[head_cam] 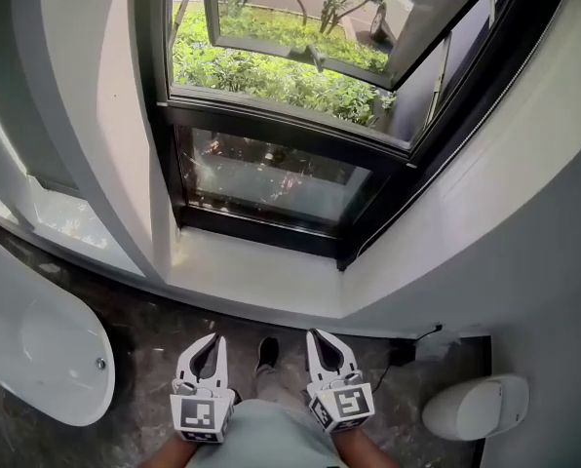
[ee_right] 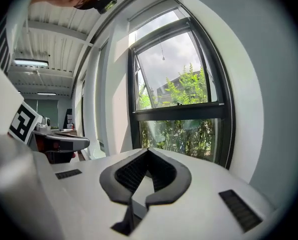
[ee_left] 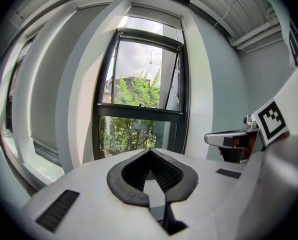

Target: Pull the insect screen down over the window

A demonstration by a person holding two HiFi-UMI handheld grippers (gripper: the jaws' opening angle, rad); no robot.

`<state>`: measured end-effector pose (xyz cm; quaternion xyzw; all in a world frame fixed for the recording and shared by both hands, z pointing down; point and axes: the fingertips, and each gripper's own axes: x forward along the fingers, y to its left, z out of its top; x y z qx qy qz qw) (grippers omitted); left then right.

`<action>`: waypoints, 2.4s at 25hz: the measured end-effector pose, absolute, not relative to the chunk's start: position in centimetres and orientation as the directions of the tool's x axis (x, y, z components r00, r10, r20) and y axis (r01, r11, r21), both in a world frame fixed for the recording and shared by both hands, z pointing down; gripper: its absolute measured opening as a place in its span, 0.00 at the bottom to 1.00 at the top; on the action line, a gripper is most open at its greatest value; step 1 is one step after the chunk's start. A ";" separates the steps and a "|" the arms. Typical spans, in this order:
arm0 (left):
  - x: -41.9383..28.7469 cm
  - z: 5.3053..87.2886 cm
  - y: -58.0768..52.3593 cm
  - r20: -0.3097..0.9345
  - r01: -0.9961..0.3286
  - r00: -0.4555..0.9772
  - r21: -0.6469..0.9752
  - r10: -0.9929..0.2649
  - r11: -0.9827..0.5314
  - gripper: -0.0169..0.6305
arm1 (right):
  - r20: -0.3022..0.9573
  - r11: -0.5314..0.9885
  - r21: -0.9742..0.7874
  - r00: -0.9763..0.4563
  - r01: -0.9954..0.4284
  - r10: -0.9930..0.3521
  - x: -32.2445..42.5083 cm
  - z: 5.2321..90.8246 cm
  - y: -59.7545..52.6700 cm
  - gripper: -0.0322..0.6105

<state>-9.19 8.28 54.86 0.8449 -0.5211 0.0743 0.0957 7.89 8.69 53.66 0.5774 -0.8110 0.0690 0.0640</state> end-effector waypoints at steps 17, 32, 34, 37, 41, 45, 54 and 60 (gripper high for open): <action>-2.0 54.1 -11.7 0.268 -0.939 0.341 0.062 -0.901 -0.338 0.05 | 0.148 0.495 -0.060 -0.498 -0.867 -0.855 13.9 53.9 -13.1 0.04; 1.9 51.9 -20.6 0.250 -0.901 0.428 0.041 -0.868 -0.432 0.05 | 0.130 0.457 0.025 -0.451 -0.889 -0.883 18.0 52.1 -20.3 0.04; 2.3 50.5 -21.9 0.231 -0.879 0.468 0.027 -0.853 -0.475 0.05 | 0.121 0.449 0.073 -0.439 -0.891 -0.890 18.0 50.6 -21.1 0.04; 2.2 47.9 -23.4 0.190 -0.842 0.525 -0.027 -0.830 -0.539 0.05 | 0.109 0.440 0.167 -0.427 -0.883 -0.898 17.4 47.7 -22.3 0.04; 2.0 44.2 -25.3 0.146 -0.784 0.584 -0.151 -0.798 -0.602 0.20 | 0.110 0.416 0.299 -0.402 -0.859 -0.909 17.1 44.6 -24.5 0.06; 0.2 40.6 -27.6 0.105 -0.757 0.576 -0.306 -0.811 -0.577 0.23 | 0.133 0.417 0.419 -0.400 -0.807 -0.907 16.6 40.7 -26.8 0.24; -3.5 29.9 -33.2 0.073 -0.643 0.536 -0.610 -0.841 -0.463 0.30 | 0.077 0.287 0.721 -0.340 -0.631 -0.937 15.5 26.0 -30.7 0.43; -4.5 20.3 -35.7 -0.002 -0.568 0.529 -0.743 -0.848 -0.353 0.38 | -0.026 0.123 0.861 -0.285 -0.493 -0.958 16.3 14.2 -32.0 0.49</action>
